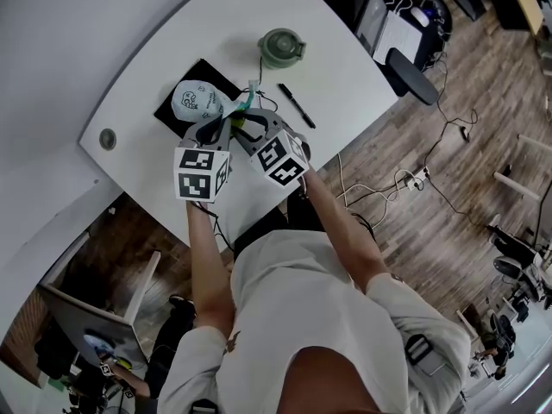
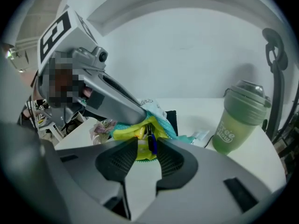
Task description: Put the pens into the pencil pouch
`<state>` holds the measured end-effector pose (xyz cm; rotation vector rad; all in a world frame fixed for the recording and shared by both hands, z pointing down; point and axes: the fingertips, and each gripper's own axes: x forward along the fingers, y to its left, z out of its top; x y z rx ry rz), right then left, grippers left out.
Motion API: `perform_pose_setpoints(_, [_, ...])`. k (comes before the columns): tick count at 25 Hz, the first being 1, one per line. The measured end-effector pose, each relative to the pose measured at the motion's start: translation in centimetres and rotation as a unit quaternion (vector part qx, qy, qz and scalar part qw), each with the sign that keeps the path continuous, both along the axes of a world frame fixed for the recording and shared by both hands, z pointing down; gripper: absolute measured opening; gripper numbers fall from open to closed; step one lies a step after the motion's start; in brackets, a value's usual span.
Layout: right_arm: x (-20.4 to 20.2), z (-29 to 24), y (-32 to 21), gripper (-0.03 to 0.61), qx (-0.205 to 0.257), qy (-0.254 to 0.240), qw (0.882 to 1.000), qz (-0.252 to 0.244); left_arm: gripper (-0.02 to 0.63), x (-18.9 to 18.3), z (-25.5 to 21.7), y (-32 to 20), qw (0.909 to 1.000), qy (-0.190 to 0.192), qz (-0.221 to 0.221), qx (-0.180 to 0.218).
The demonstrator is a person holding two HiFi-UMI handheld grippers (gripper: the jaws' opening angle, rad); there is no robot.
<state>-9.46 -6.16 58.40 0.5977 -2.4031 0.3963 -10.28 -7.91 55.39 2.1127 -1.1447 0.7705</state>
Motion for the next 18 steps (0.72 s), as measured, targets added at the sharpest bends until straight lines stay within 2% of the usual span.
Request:
perform_pose_setpoints(11, [5.4, -1.0, -0.9, 0.132, 0.028, 0.027, 0.998, 0.046, 0.008, 0.9, 0.2, -0.1, 1.0000, -0.005, 0.001, 0.001])
perform_pose_setpoints(18, [10.1, 0.4, -1.1, 0.132, 0.021, 0.060, 0.994, 0.086, 0.008, 1.5, 0.4, -0.2, 0.9999, -0.013, 0.005, 0.000])
